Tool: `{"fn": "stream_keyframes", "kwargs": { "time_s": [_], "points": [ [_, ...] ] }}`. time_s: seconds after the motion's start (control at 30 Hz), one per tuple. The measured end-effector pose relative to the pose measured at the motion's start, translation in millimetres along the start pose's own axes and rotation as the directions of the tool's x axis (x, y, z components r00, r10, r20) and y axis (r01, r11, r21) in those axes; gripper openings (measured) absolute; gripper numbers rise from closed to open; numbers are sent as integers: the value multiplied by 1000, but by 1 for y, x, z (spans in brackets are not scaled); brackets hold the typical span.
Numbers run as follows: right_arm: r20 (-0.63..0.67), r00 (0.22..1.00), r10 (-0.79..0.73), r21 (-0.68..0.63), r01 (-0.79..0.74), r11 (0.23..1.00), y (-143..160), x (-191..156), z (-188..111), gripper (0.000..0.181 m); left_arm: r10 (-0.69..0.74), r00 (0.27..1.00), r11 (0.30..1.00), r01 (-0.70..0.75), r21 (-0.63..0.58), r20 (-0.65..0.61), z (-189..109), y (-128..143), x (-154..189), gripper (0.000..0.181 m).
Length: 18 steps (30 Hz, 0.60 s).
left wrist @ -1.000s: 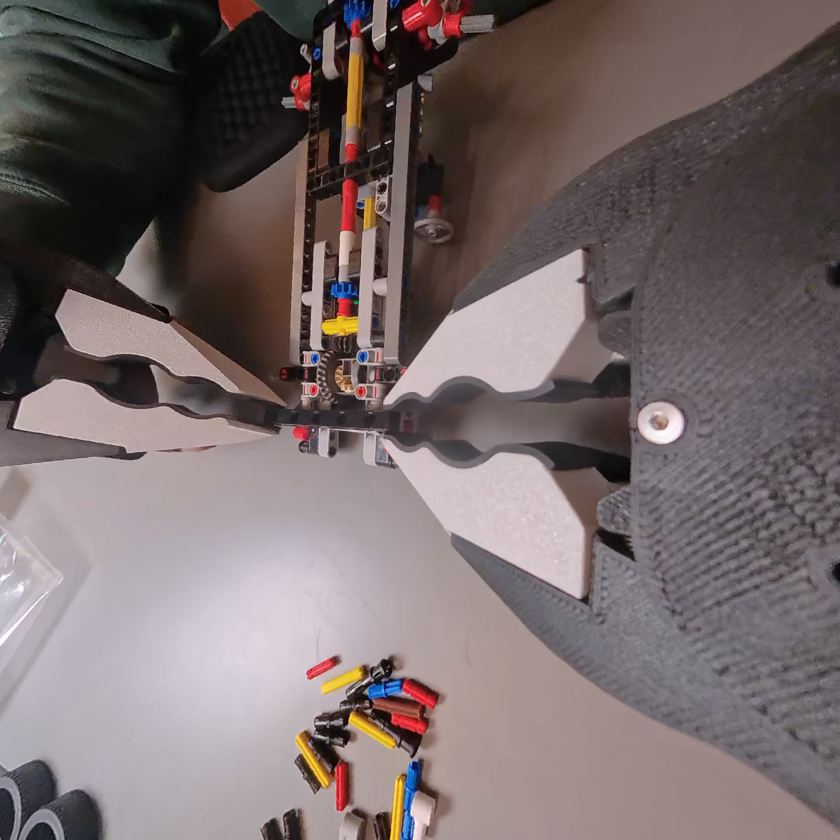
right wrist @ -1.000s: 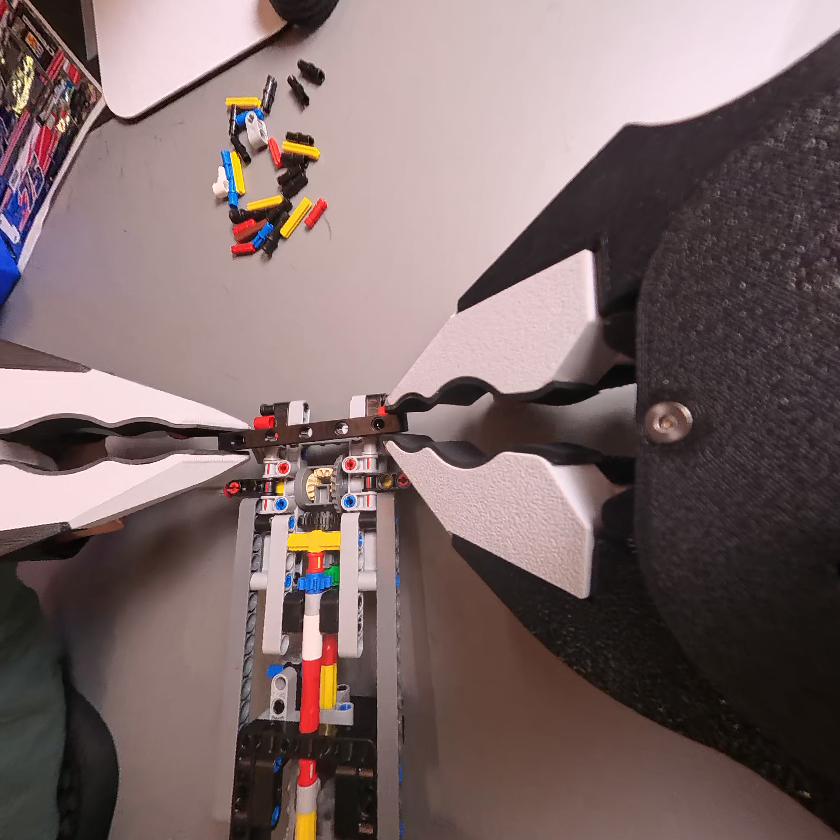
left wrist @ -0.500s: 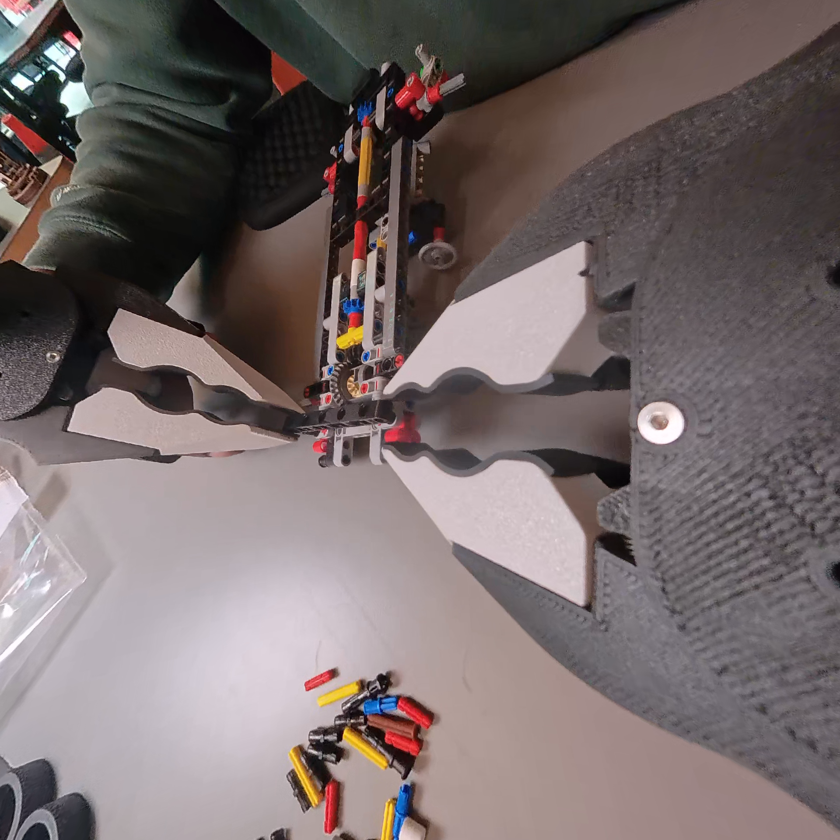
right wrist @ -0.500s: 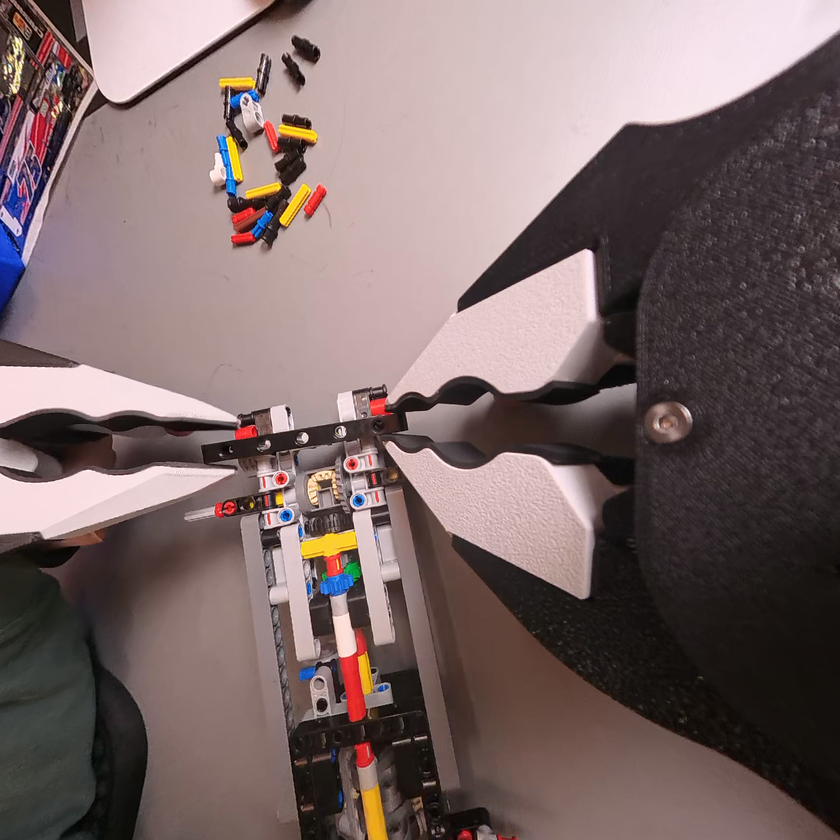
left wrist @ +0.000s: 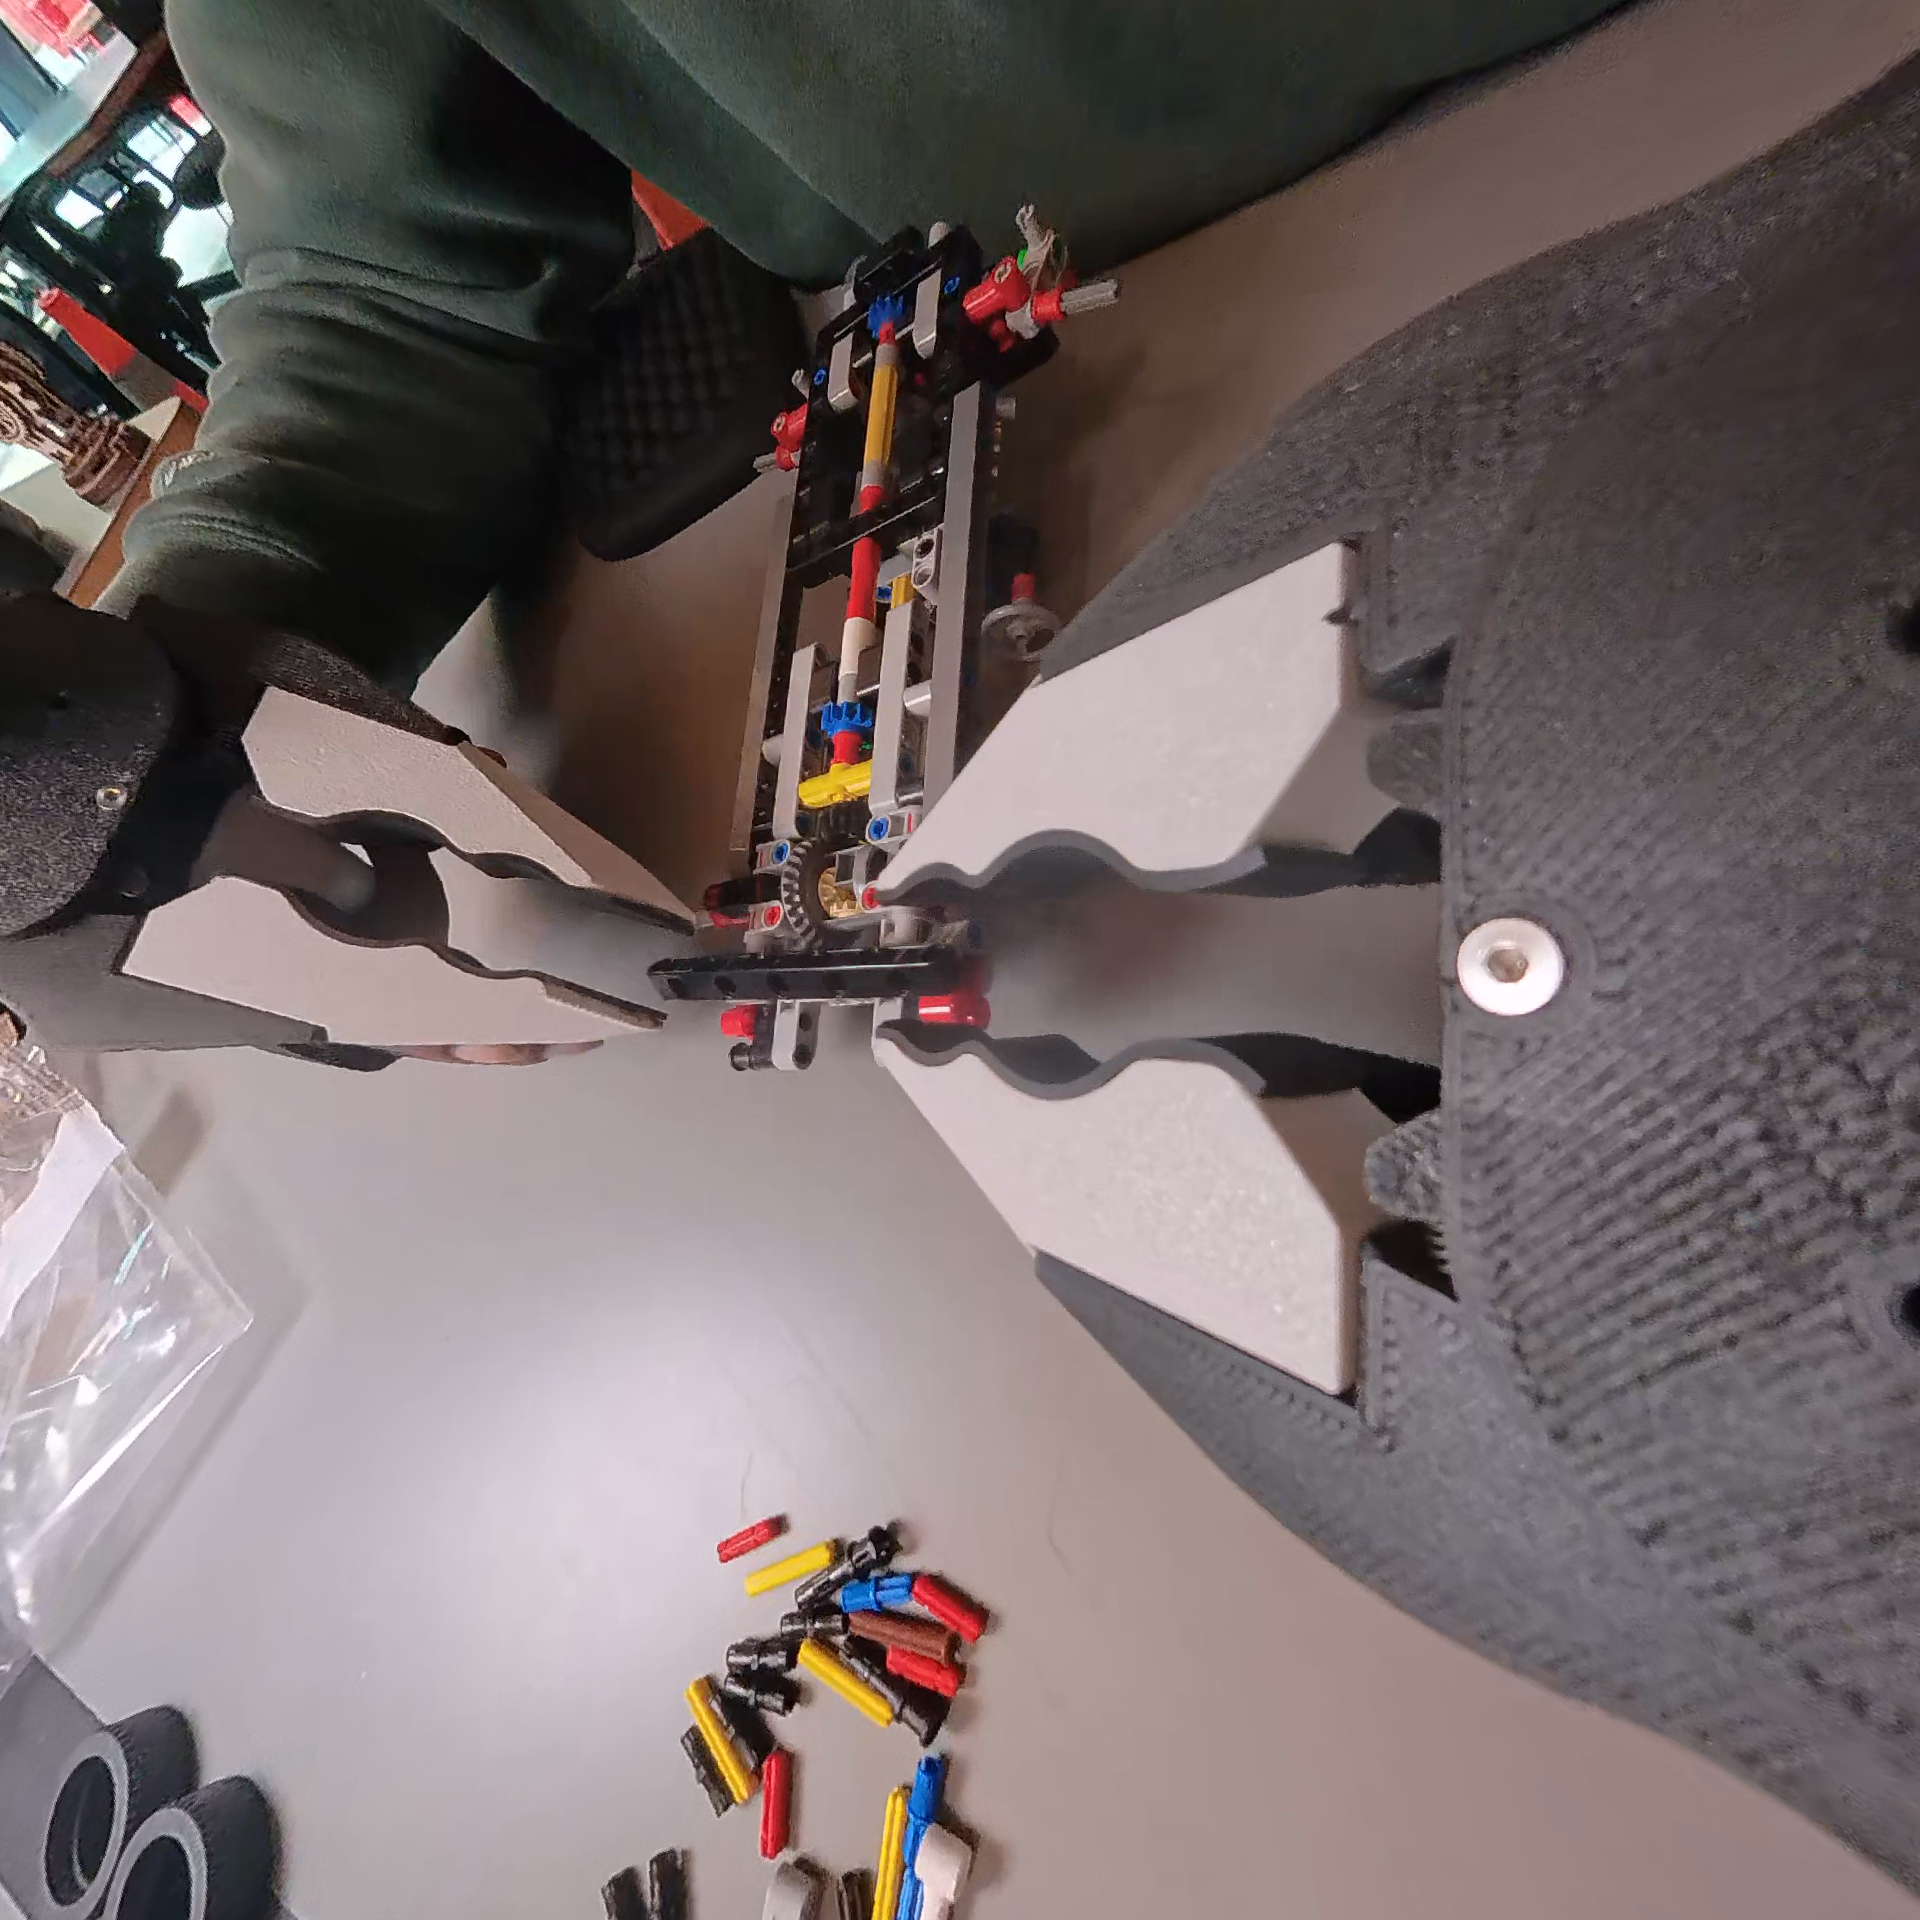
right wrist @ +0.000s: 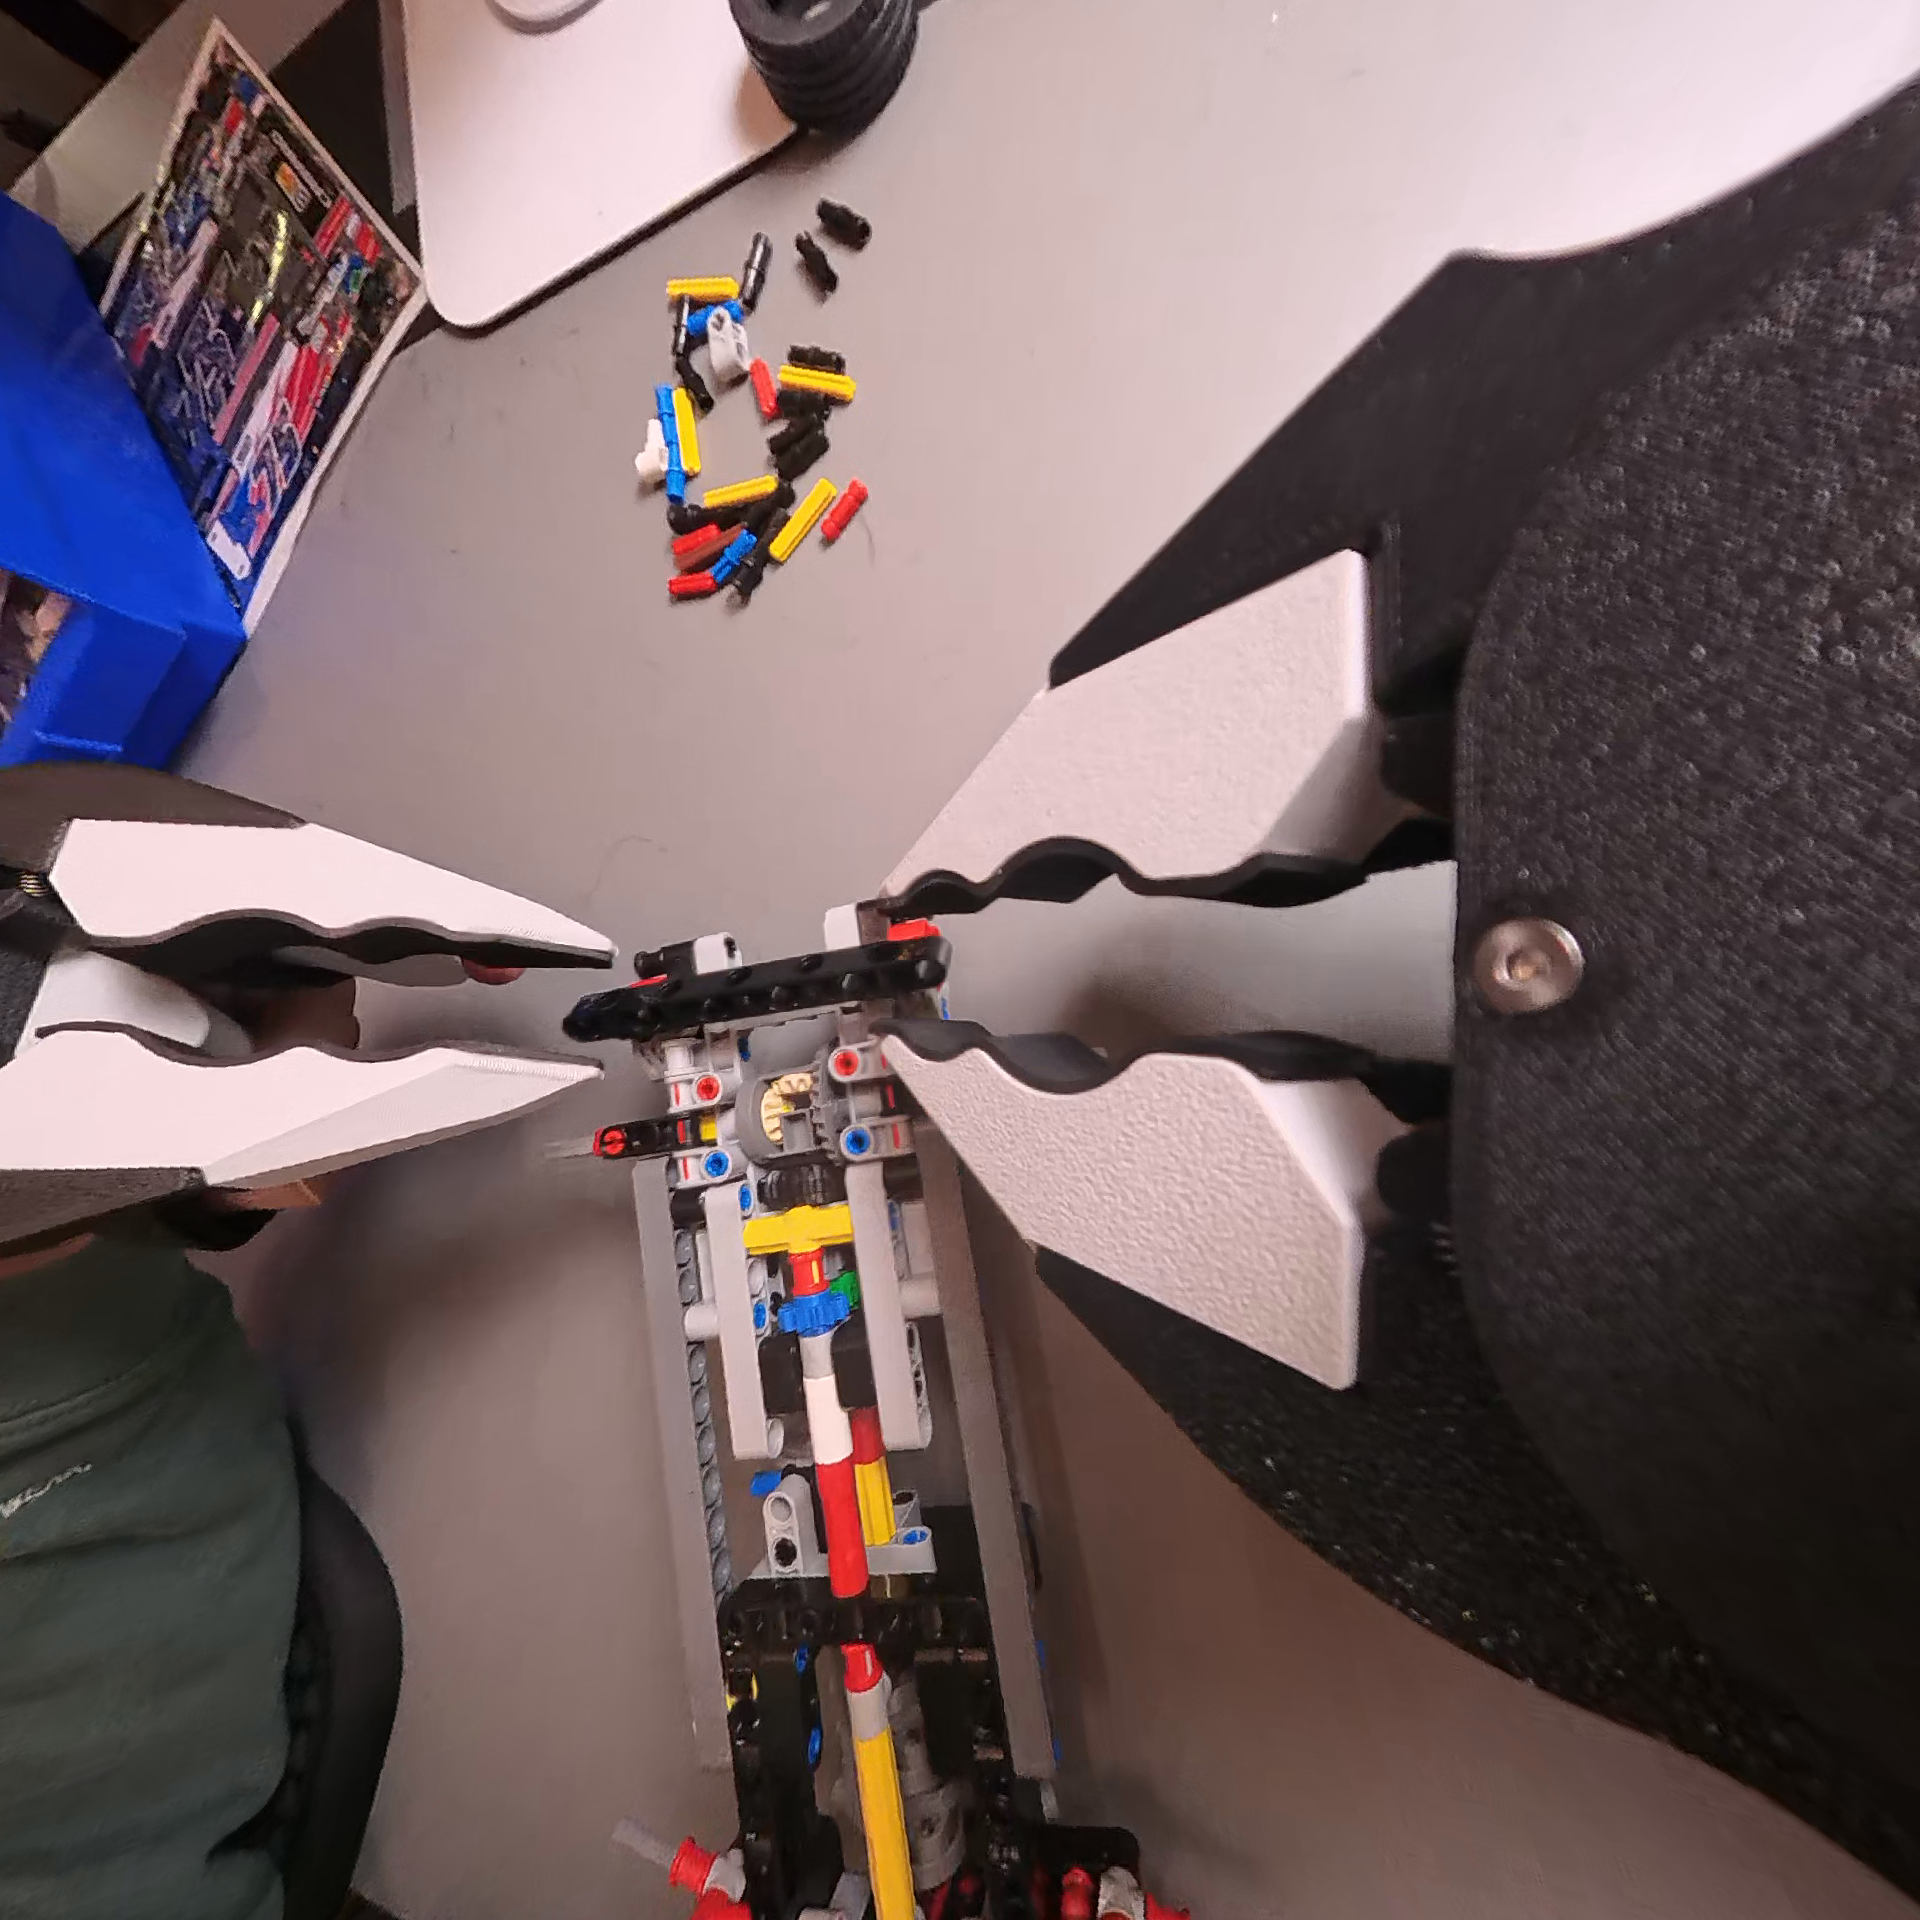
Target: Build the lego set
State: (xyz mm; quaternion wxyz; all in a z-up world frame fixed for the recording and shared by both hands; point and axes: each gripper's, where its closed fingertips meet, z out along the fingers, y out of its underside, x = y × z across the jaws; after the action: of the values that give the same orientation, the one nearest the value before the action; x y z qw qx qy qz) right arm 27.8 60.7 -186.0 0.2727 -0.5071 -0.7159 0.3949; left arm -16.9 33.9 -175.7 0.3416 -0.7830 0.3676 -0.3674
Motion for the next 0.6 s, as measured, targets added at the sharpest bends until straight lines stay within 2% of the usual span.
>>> {"fn": "stream_keyframes", "kwargs": {
  "time_s": [0.17,0.3,0.47,0.6],
  "points": [
    [11,999,-32,-3,32,999,-11,0,6,18,-26,999,999,25,42,37,-18,-6,-3,21],
    [54,998,-32,-25,33,999,-17,2,12,22,-193,981,980,193,43,-2,-19,12,0,30],
    [155,988,12,-60,-3,998,-16,0,20,20,-444,888,885,456,95,-119,-3,27,6,35],
    [182,983,15,-82,0,997,-13,-3,24,13,-528,823,822,557,120,-210,6,20,9,32]
  ]
}}
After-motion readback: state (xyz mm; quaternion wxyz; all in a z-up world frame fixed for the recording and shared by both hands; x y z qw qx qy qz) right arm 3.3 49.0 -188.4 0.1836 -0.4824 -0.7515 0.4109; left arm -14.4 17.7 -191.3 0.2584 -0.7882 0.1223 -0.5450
